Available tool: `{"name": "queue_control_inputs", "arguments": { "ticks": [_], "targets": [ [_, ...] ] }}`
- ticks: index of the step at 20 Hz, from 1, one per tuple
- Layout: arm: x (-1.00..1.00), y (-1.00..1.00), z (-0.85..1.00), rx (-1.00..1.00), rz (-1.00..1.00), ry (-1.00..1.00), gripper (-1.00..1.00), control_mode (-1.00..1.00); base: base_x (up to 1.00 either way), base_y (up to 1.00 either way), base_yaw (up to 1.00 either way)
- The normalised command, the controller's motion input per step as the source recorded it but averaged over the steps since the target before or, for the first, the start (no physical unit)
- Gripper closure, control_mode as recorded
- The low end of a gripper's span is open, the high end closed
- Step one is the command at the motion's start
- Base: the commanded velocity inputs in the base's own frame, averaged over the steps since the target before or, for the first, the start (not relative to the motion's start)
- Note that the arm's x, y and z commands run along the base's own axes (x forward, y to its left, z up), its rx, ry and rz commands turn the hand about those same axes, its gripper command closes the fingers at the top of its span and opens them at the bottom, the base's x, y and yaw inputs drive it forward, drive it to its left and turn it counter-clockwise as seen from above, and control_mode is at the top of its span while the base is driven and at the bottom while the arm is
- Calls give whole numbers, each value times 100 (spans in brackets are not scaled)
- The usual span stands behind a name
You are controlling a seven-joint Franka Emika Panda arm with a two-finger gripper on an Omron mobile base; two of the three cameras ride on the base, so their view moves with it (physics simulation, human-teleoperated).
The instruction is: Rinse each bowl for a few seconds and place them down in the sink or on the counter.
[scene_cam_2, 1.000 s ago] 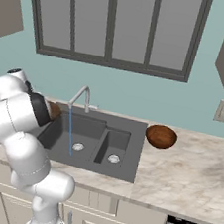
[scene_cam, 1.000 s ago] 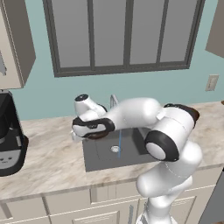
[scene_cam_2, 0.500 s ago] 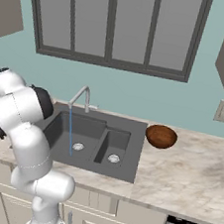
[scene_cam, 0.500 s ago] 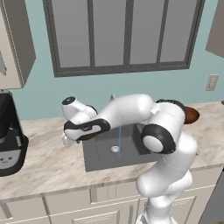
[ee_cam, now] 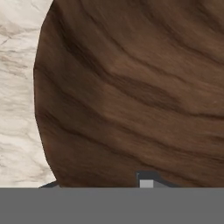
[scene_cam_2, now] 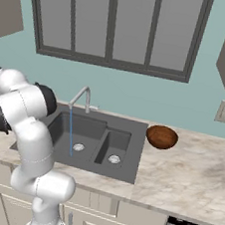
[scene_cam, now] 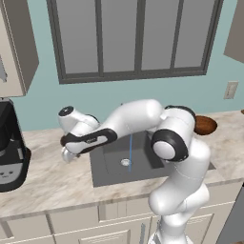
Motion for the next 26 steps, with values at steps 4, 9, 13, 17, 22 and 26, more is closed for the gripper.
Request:
{"name": "queue_control_inputs", "arguments": {
  "ticks": [4, 9, 13, 17, 22, 26],
  "targets": [
    [7, 22, 0, 0, 17, 0, 100, -100, 0, 0, 0],
    [5, 18, -6, 0, 16, 0, 100, -100, 0, 0, 0],
    [10, 13, -19, 0, 12, 7, 100, -100, 0, 0, 0],
    [8, 17, -21, 0, 8, 10, 100, -100, 0, 0, 0],
    [8, 21, -18, 0, 7, 7, 100, -100, 0, 0, 0],
    [8, 26, -16, 0, 6, 5, 100, -100, 0, 0, 0]
  ]
}}
